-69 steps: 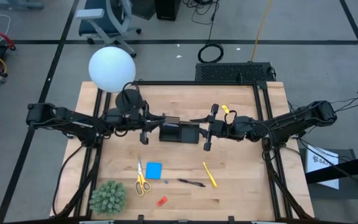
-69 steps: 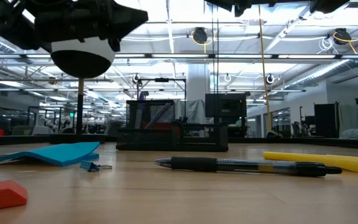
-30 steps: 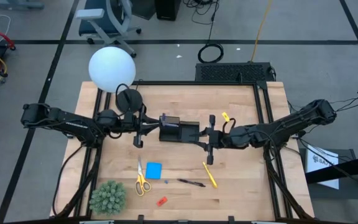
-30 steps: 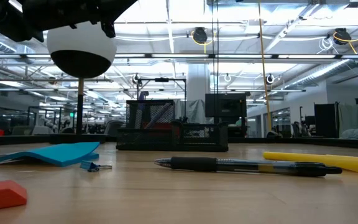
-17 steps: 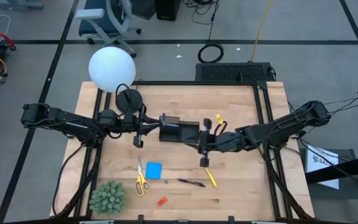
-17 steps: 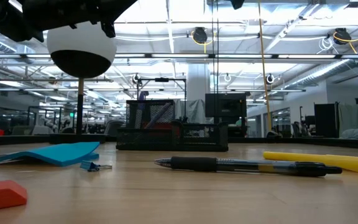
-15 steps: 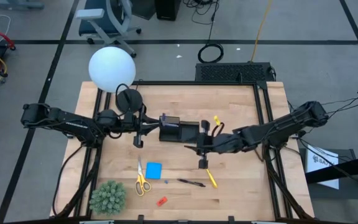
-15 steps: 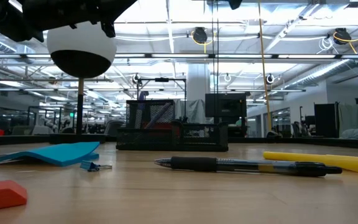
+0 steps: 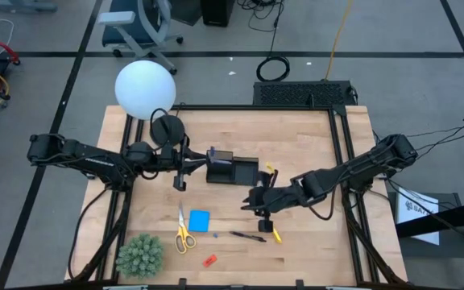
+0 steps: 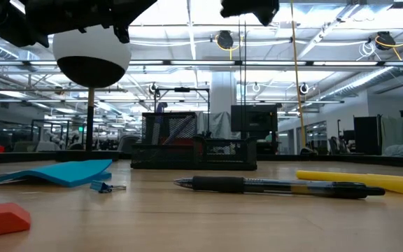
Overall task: Pick and place office supplies into organizer
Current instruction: Put the black pen into the black desk organizer
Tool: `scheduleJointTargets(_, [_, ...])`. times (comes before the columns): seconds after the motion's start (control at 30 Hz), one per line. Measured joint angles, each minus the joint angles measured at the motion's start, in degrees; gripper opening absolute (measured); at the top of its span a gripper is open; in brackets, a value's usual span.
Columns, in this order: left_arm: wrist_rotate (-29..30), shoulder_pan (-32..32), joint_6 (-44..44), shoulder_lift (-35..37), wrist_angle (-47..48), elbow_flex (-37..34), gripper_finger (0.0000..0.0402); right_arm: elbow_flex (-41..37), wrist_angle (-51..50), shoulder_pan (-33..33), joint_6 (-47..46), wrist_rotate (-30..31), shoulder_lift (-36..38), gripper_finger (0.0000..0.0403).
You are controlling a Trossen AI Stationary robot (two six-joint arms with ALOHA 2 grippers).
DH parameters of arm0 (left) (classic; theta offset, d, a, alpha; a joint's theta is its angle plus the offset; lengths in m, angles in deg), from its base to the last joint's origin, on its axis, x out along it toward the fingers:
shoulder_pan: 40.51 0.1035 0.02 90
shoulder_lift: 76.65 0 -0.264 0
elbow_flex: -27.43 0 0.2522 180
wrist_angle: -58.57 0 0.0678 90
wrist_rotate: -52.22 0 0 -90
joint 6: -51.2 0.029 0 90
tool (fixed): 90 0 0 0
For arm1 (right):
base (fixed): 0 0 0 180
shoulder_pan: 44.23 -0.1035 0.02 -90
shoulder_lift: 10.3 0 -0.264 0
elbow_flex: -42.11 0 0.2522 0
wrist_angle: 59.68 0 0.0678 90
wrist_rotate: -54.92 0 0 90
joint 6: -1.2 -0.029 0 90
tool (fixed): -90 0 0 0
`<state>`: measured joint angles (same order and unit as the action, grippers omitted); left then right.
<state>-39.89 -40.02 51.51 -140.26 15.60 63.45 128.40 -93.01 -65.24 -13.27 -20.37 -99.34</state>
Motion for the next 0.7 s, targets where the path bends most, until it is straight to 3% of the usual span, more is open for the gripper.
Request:
scheduleJointTargets(0.27, [0.7, 0.0, 0.0, 0.0, 0.1, 0.0, 0.0063, 0.0, -8.6, 0.0, -5.8, -0.6, -1.1, 0.0073])
scheduleJointTargets(0.7, [2.2, 0.2, 1.0, 0.0, 1.6, 0.0, 0.0063, 0.0, -13.0, -0.1, -11.8, -18.4, -12.0, 0.0073])
